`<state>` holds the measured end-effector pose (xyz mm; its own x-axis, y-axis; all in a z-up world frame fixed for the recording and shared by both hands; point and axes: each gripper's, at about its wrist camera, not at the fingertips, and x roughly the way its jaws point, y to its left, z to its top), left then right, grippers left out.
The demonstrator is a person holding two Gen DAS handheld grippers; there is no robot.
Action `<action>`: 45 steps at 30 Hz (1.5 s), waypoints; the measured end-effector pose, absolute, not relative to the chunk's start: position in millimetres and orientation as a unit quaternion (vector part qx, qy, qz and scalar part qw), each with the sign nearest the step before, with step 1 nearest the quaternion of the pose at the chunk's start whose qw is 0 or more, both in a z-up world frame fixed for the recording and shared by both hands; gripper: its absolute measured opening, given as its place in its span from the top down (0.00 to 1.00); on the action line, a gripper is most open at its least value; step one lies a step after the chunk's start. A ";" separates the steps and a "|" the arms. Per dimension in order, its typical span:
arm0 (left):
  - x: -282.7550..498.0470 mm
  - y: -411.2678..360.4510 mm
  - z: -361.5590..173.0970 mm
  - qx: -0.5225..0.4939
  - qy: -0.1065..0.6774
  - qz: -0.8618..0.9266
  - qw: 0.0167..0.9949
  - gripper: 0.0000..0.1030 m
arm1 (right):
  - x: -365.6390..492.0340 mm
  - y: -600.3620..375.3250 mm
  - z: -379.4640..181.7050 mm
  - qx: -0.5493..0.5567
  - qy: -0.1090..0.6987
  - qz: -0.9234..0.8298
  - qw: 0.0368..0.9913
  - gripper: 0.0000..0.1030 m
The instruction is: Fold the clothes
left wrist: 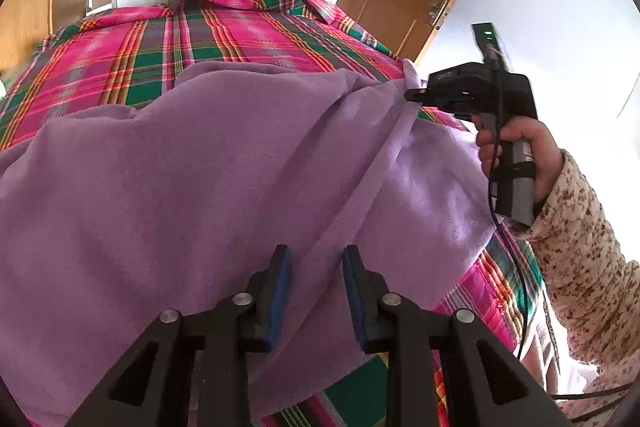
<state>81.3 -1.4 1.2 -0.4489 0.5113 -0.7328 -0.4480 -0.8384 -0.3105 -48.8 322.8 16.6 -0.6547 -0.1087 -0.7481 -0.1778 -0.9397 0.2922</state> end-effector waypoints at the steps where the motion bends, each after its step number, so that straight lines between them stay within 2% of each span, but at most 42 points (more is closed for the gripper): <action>1: 81.5 -1.2 1.1 -0.442 -0.032 0.852 0.280 0.91 | -44.5 324.1 19.7 -0.407 0.175 0.896 0.018 0.95; 6: 82.0 -4.2 5.5 -0.432 -0.038 0.856 0.282 0.97 | -22.9 327.9 34.1 -0.376 0.175 0.910 0.016 0.95; 25: 109.6 -7.7 26.2 -0.407 -0.029 0.858 0.311 0.97 | 71.1 343.8 68.4 -0.289 0.175 0.940 0.039 0.95; 45: 126.5 6.2 6.8 -0.439 0.012 0.843 0.310 0.97 | 111.4 368.9 15.2 -0.324 0.196 0.923 0.072 0.95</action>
<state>126.5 6.2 6.8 -0.4225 0.5117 -0.7481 -0.5325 -0.8080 -0.2519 111.4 368.9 15.2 -0.7801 0.0054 -0.6257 -0.2594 -0.9127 0.3156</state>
